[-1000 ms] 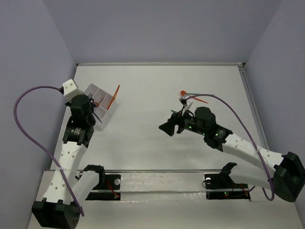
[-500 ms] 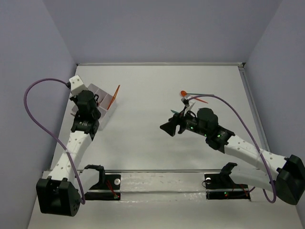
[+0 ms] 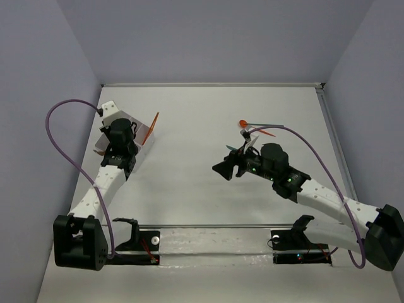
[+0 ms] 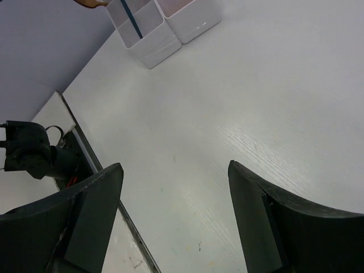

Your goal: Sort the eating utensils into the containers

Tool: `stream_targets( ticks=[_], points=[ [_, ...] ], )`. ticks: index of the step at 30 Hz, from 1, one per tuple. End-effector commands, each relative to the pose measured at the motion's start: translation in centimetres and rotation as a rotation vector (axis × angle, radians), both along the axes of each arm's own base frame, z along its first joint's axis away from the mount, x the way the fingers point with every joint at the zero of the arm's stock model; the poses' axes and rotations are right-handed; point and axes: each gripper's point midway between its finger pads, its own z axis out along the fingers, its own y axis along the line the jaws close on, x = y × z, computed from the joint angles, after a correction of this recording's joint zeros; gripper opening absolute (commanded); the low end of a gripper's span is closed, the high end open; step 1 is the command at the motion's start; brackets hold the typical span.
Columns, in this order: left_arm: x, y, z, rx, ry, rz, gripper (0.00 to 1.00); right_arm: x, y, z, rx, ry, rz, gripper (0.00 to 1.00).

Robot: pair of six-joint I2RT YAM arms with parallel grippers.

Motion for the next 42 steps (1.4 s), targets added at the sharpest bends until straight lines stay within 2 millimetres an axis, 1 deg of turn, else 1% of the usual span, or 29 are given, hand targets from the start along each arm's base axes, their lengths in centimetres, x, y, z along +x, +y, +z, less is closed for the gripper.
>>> stream_targets(
  ticks=[1,2,3,7,9,12,14,15,17,18,20,21,22,23,24,25,27,28,30,31,32,33,34,36,37,38,39,40,42],
  points=[
    [0.2,0.5,1.5,-0.042,-0.097,0.045,0.22,0.8,0.0,1.0,0.014,-0.054,-0.031,0.8],
    [0.2,0.4,1.3,-0.044,-0.09,0.046,0.27,0.9,0.0,0.9,0.009,-0.052,-0.036,0.8],
    [0.3,0.6,1.2,-0.043,-0.083,0.055,0.37,1.1,-0.1,0.8,0.005,-0.052,-0.048,0.8],
    [0.5,-0.1,1.2,-0.048,-0.073,0.042,0.56,1.6,-0.2,0.0,-0.028,-0.032,-0.069,0.79],
    [0.3,-0.4,2.1,-0.052,-0.097,0.034,0.65,2.1,-0.5,-0.4,-0.052,-0.03,-0.1,0.78],
    [-0.1,-1.1,3.6,-0.057,-0.136,0.011,0.73,2.7,-0.8,-1.2,-0.087,-0.022,-0.128,0.73],
    [-0.4,-1.5,4.4,-0.067,-0.152,-0.002,0.75,2.9,-0.9,-1.5,-0.1,-0.018,-0.142,0.71],
    [-0.7,-2.0,5.7,-0.085,-0.191,-0.021,0.75,3.3,-1.1,-1.6,-0.109,-0.021,-0.163,0.7],
    [-1.0,-3.0,6.9,-0.111,-0.223,-0.071,0.76,3.7,-1.5,-2.3,-0.138,-0.014,-0.189,0.65],
    [-1.4,-3.8,8.4,-0.146,-0.272,-0.118,0.76,4.3,-2.1,-2.6,-0.152,-0.016,-0.223,0.61],
    [-1.9,-4.8,9.4,-0.183,-0.29,-0.176,0.76,5.3,-3.0,-3.7,-0.19,0.0,-0.272,0.58],
    [-2.4,-5.9,10.9,-0.226,-0.331,-0.244,0.76,6.2,-3.9,-4.2,-0.214,0.007,-0.312,0.58],
    [-2.7,-6.6,10.9,-0.243,-0.316,-0.282,0.76,6.7,-4.4,-5.3,-0.25,0.032,-0.331,0.57],
    [-3.3,-7.7,11.7,-0.266,-0.332,-0.343,0.76,7.3,-5.0,-5.9,-0.271,0.044,-0.359,0.57],
    [-3.6,-9.5,12.0,-0.292,-0.324,-0.446,0.76,8.3,-6.3,-6.6,-0.287,0.063,-0.397,0.57],
    [-4.0,-10.4,12.1,-0.315,-0.319,-0.494,0.76,8.6,-6.9,-7.3,-0.3,0.089,-0.405,0.56],
    [-5.1,-13.2,11.3,-0.353,-0.26,-0.653,0.77,9.6,-8.5,-8.7,-0.307,0.151,-0.428,0.57],
    [-5.8,-13.9,10.8,-0.362,-0.235,-0.699,0.77,9.7,-8.7,-9.3,-0.312,0.176,-0.42,0.58],
    [-6.9,-15.6,10.1,-0.38,-0.213,-0.807,0.77,10.4,-9.8,-9.6,-0.333,0.184,-0.457,0.59],
    [-7.7,-16.9,8.8,-0.399,-0.177,-0.88,0.77,10.4,-9.9,-9.7,-0.353,0.184,-0.452,0.6],
    [-8.1,-17.3,8.3,-0.405,-0.166,-0.911,0.77,10.7,-10.9,-10.2,-0.389,0.198,-0.489,0.6],
    [-8.8,-17.6,7.6,-0.41,-0.142,-0.934,0.77,11.2,-10.9,-9.7,-0.4,0.19,-0.5,0.61],
    [-9.3,-18.2,6.5,-0.422,-0.115,-0.972,0.77,11.4,-11.9,-10.7,-0.449,0.216,-0.524,0.62],
    [-9.9,-18.7,5.8,-0.432,-0.098,-1.004,0.78,12.2,-12.0,-10.6,-0.475,0.218,-0.528,0.63],
    [-10.3,-19.1,5.9,-0.433,-0.091,-1.036,0.79,12.3,-12.7,-11.9,-0.535,0.239,-0.503,0.65],
    [-10.5,-19.3,6.1,-0.43,-0.093,-1.053,0.79,12.6,-13.2,-12.3,-0.552,0.248,-0.481,0.66],
    [-10.7,-19.5,6.2,-0.433,-0.096,-1.069,0.79,13.0,-12.6,-12.0,-0.548,0.242,-0.419,0.66],
    [-10.8,-19.6,6.4,-0.432,-0.103,-1.077,0.79,12.8,-13.2,-13.6,-0.586,0.295,-0.403,0.66],
    [-11.0,-19.7,6.7,-0.427,-0.108,-1.093,0.79,13.4,-14.2,-14.3,-0.616,0.315,-0.389,0.66]
  ],
)
